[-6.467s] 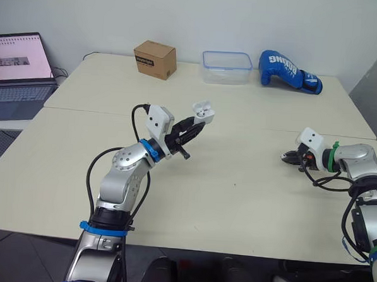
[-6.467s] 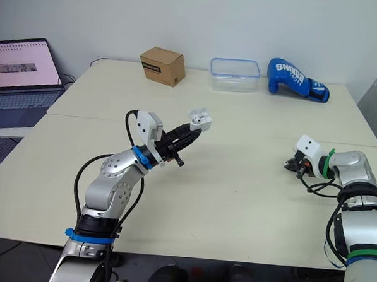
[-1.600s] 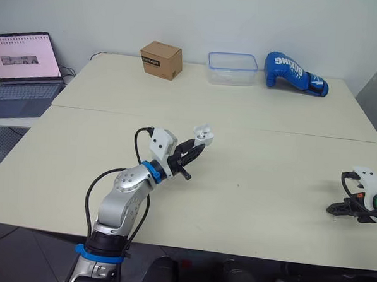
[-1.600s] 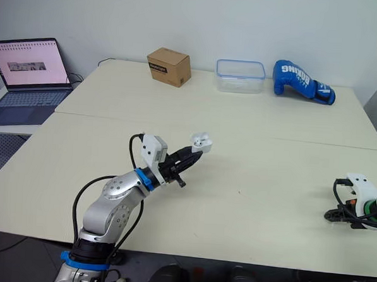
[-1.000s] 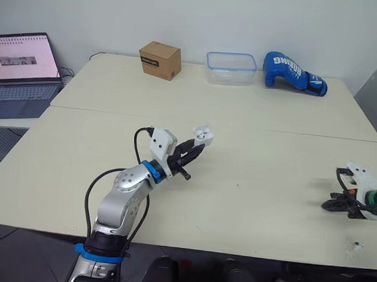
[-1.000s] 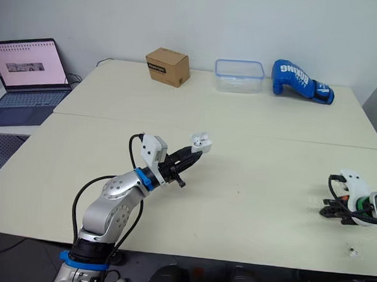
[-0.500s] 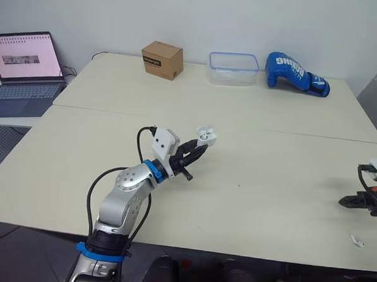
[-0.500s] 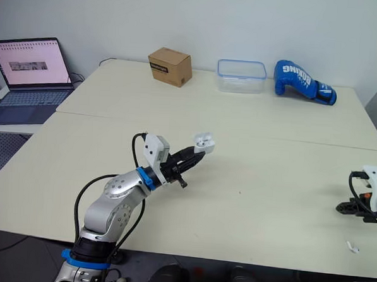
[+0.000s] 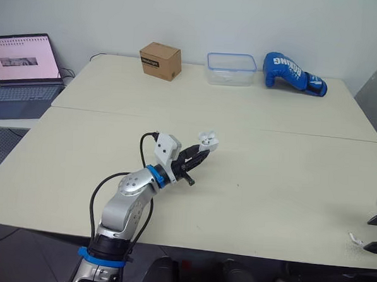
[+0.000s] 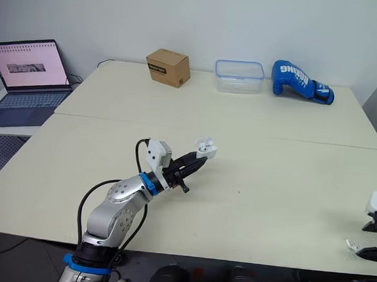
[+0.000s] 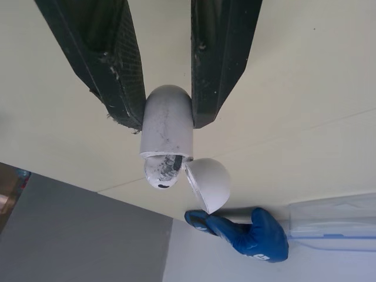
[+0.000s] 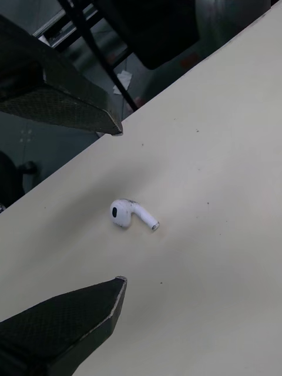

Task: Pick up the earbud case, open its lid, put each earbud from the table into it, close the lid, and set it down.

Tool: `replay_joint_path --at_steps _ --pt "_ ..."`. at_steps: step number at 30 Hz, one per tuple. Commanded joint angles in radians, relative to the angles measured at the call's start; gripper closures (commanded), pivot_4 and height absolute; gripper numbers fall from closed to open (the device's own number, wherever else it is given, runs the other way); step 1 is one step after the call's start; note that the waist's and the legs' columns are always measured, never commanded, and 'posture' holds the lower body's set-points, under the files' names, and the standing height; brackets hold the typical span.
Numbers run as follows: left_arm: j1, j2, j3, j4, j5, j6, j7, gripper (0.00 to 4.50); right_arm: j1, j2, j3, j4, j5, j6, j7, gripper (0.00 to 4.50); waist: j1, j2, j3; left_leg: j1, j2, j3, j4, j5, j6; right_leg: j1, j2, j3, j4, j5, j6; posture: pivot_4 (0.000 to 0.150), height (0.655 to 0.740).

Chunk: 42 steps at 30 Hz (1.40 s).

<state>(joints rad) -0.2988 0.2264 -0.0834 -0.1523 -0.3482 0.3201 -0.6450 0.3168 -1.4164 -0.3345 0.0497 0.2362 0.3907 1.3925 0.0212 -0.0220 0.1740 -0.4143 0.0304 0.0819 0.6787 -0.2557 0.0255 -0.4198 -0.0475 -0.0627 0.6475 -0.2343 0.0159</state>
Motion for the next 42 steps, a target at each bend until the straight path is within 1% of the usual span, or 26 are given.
replay_joint_path --at_steps 1,9,18,21,28,29,30,36,38,41,42 --pt "-0.025 -0.001 0.000 -0.019 -0.011 -0.018 -0.008 3.77 0.015 0.027 -0.024 -0.009 -0.050 -0.070 -0.018 0.49 0.002 0.000 0.000 0.000 0.000 0.000 0.000 0.000 0.000 0.000 0.000 0.000 0.000 0.000 0.000 0.150 0.7400" --pt "-0.033 0.004 0.002 -0.020 -0.011 -0.014 -0.008 3.77 0.035 0.095 -0.009 -0.028 -0.124 -0.093 -0.097 0.49 0.003 0.000 0.000 0.000 -0.001 0.000 0.000 0.000 0.000 0.000 -0.001 0.000 0.000 0.000 0.000 0.150 0.7400" --pt "-0.034 0.009 0.001 -0.026 -0.012 -0.009 -0.009 3.77 0.021 0.148 0.007 -0.032 -0.142 -0.079 -0.131 0.49 0.002 0.000 0.000 0.000 -0.001 0.000 0.000 0.000 0.000 0.000 -0.001 0.000 0.000 0.000 0.000 0.150 0.7400" --pt "-0.038 0.010 0.000 -0.023 -0.012 -0.010 -0.010 3.77 0.019 0.147 0.022 -0.021 -0.149 -0.089 -0.128 1.00 0.002 0.000 0.000 0.000 -0.001 0.000 0.000 0.000 0.000 0.000 -0.001 0.000 0.000 0.000 0.000 0.150 0.7400" --pt "-0.035 0.019 0.002 -0.031 -0.015 -0.008 -0.013 3.77 0.040 0.149 0.036 -0.004 -0.173 -0.125 -0.139 3.57 0.002 0.000 0.000 0.000 -0.001 0.000 0.000 0.000 0.000 0.000 -0.001 0.000 0.000 0.000 0.000 0.150 0.7400" --pt "-0.035 0.020 0.002 -0.031 -0.014 -0.008 -0.012 3.77 0.039 0.150 0.037 -0.001 -0.176 -0.134 -0.141 3.91 0.002 0.000 0.000 0.000 -0.001 0.000 0.000 0.000 0.000 0.000 -0.001 0.000 0.000 0.000 0.000 0.150 0.7400" --pt "-0.035 0.019 0.002 -0.030 -0.014 -0.009 -0.011 3.77 0.035 0.152 0.040 0.000 -0.178 -0.137 -0.143 4.13 0.002 0.000 0.000 0.000 -0.001 0.000 0.000 0.000 0.000 0.000 -0.001 0.000 0.000 0.000 0.000 0.150 0.7400" --pt "-0.034 0.017 0.000 -0.029 -0.012 -0.014 -0.010 3.77 -0.029 0.151 0.057 0.018 -0.167 -0.137 -0.134 4.13 0.001 0.000 0.000 0.000 -0.001 0.000 0.000 0.000 0.000 0.000 -0.001 0.001 0.000 0.000 0.000 0.150 0.7400" --pt "-0.033 0.017 0.001 -0.029 -0.013 -0.015 -0.011 3.77 -0.088 0.158 0.062 0.014 -0.135 -0.072 -0.133 4.13 0.000 0.001 0.000 0.001 -0.001 0.001 0.001 0.000 0.000 0.001 0.000 0.001 0.000 0.000 0.000 0.150 0.7400" --pt "-0.033 0.015 -0.001 -0.026 -0.011 -0.018 -0.011 3.77 -0.231 0.198 0.066 -0.035 -0.021 0.306 -0.176 4.13 -0.002 0.001 -0.001 0.001 0.000 0.001 0.001 0.000 0.000 0.001 0.000 0.001 0.001 0.000 0.000 0.150 0.7400" --pt "-0.034 0.015 -0.001 -0.024 -0.011 -0.019 -0.012 3.77 -0.276 0.206 0.067 -0.053 0.015 0.460 -0.198 4.13 -0.001 0.001 -0.001 0.001 -0.001 0.001 0.001 0.000 0.000 0.001 -0.001 0.001 0.001 0.000 0.000 0.150 0.7400"
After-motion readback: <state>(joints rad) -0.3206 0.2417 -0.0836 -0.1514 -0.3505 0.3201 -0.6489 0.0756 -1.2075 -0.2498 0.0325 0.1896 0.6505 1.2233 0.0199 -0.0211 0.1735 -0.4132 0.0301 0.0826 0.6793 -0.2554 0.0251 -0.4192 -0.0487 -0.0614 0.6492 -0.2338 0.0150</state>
